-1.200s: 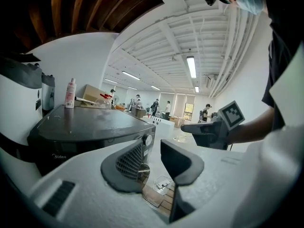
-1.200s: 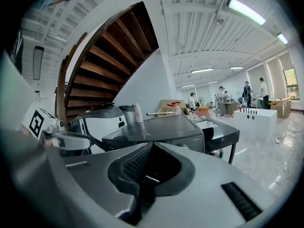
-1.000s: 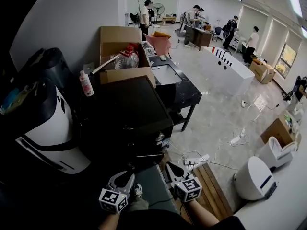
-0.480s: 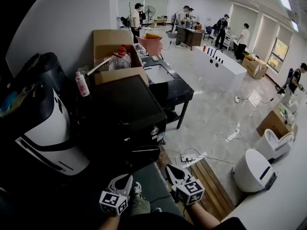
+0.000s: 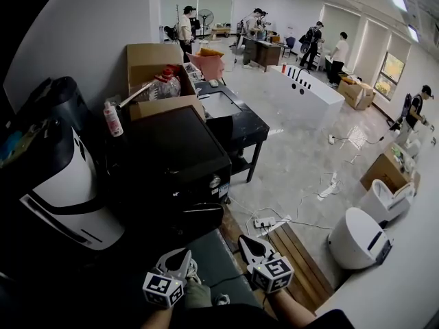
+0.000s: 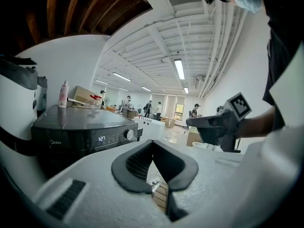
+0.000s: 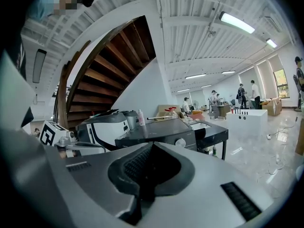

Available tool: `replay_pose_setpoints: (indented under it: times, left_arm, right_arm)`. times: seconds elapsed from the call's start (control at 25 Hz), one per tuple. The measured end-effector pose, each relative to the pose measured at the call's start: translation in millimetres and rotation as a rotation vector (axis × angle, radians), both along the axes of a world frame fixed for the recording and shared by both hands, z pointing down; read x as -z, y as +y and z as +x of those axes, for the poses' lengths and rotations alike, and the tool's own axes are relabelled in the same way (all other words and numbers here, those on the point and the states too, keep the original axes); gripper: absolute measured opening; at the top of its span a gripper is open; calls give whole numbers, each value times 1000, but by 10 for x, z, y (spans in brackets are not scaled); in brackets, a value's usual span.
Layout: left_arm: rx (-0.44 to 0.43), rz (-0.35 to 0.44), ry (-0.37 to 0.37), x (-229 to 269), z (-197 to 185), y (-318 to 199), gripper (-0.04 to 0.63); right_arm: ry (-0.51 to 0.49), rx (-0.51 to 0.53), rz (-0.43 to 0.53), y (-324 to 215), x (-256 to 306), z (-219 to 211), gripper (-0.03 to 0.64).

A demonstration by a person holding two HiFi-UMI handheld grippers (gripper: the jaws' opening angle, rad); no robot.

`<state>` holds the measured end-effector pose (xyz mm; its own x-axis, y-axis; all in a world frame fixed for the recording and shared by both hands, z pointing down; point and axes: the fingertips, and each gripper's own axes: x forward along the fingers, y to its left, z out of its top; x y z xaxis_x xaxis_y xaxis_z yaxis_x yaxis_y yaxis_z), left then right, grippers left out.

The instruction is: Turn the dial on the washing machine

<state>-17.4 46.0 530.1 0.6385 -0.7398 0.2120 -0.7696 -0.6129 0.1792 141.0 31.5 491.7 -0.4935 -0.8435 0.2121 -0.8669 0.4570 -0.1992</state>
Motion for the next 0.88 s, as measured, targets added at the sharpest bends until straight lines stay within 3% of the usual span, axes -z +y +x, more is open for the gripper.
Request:
replay_pose_setpoints:
  times: [0.88]
  left_arm:
    - [-5, 17, 2, 46, 111, -68, 11]
  right_arm:
    - [-19, -21, 24, -115, 100, 101, -2]
